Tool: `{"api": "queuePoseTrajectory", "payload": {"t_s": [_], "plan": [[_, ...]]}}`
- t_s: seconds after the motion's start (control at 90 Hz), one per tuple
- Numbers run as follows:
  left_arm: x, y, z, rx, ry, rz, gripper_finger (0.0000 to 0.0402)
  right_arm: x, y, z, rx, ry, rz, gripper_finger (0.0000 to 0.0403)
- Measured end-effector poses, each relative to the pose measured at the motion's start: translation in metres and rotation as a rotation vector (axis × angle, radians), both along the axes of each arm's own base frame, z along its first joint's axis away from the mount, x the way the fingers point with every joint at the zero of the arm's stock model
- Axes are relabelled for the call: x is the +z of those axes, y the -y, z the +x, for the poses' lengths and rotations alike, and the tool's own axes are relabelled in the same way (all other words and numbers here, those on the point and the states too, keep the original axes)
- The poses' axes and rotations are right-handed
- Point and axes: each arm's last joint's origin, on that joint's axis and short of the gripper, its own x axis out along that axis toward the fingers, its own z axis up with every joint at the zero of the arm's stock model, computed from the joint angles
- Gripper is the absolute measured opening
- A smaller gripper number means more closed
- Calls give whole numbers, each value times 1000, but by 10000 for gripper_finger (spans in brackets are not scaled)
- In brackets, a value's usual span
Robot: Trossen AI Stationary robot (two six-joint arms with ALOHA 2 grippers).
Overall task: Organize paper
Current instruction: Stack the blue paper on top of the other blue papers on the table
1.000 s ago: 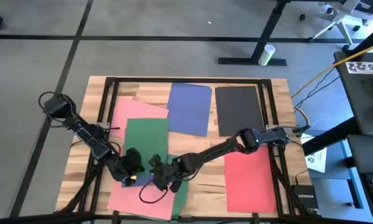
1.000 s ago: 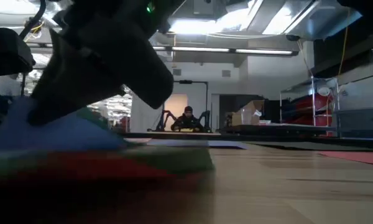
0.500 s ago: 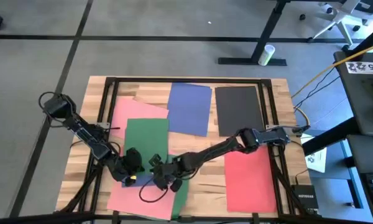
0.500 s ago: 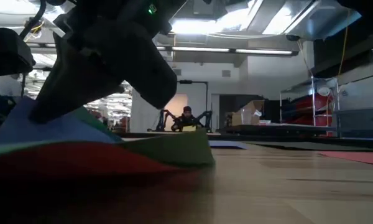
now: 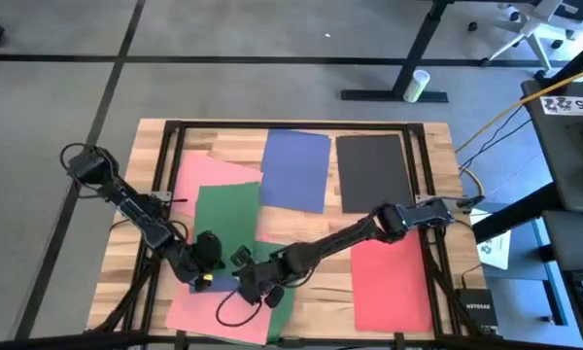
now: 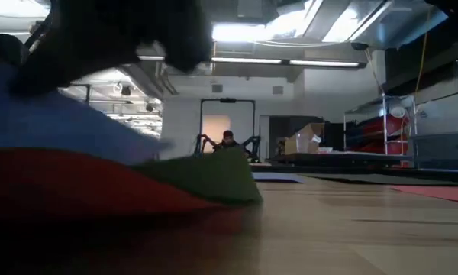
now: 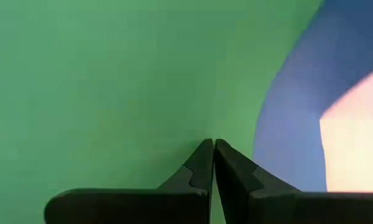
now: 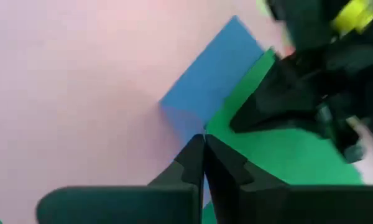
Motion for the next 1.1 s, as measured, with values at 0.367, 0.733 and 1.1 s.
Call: {"api": "queuePoseTrajectory", "payload": {"t_s": [0.367,0.733,1.1], "plan": [[9,3,2,-14,15,-27,0,65,-5,-12,-51,96,54,0],[14,4,0,-39,35,-21,0,36,-4,-26,-57,-128,73,6],[11,-2,-1,11,15,-10,0,-42,-1,-32,-52,-184,33,126]]}}
